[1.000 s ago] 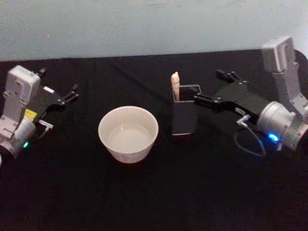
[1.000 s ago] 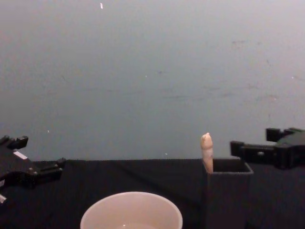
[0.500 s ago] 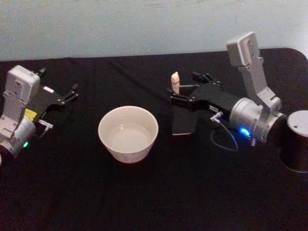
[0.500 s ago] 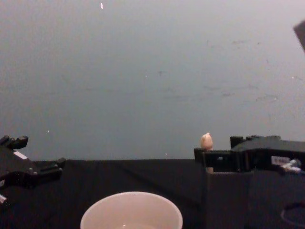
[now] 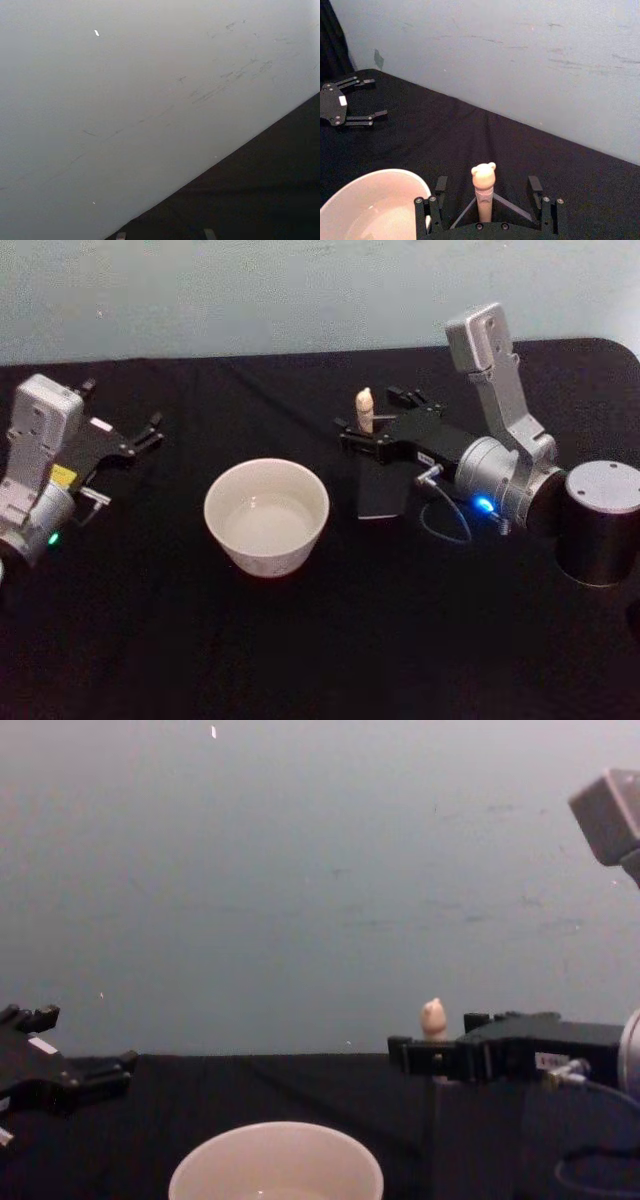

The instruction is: Pick up the stirring spoon with one hand, stir inside the cup, then place it back in its original position.

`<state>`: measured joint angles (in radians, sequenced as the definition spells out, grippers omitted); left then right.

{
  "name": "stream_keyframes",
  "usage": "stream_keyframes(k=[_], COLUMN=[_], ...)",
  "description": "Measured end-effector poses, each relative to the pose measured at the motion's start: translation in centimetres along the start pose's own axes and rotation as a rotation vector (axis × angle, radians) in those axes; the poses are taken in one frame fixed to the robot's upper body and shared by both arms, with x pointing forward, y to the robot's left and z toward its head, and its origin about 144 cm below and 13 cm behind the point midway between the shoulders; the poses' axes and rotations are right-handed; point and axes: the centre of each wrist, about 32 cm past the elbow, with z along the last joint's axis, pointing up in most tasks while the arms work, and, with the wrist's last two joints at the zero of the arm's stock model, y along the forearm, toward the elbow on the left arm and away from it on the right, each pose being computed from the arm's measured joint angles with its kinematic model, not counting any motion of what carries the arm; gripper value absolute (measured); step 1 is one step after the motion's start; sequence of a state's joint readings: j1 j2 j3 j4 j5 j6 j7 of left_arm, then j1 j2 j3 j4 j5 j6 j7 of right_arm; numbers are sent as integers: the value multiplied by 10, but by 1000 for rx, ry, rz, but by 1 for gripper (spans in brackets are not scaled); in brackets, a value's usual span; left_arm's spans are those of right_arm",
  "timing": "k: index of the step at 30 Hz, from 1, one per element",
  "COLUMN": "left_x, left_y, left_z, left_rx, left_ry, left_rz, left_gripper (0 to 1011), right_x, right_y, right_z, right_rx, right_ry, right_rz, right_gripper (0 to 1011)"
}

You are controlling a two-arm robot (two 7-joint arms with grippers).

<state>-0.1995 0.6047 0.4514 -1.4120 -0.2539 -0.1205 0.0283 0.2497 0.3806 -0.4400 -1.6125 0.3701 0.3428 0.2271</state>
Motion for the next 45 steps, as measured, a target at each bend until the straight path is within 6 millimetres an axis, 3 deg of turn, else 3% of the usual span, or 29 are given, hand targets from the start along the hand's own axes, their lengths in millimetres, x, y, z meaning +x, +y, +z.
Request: stream_keyframes(k=[11,27,45], left_x=[0,0,0], left_y=[0,0,0], left_z=[0,0,0], left_rx=[0,0,0], left_ry=[0,0,0], left_rz=[0,0,0], left_gripper=[1001,1001,1001], right_x=[-1,21,25], right_y=[3,6,9], right_z=[-1,-8,-10], right_rx=[6,22,27], right_ry=[-10,-43,-6], right_rz=[5,52,84], right_gripper=[1000,1000,1000])
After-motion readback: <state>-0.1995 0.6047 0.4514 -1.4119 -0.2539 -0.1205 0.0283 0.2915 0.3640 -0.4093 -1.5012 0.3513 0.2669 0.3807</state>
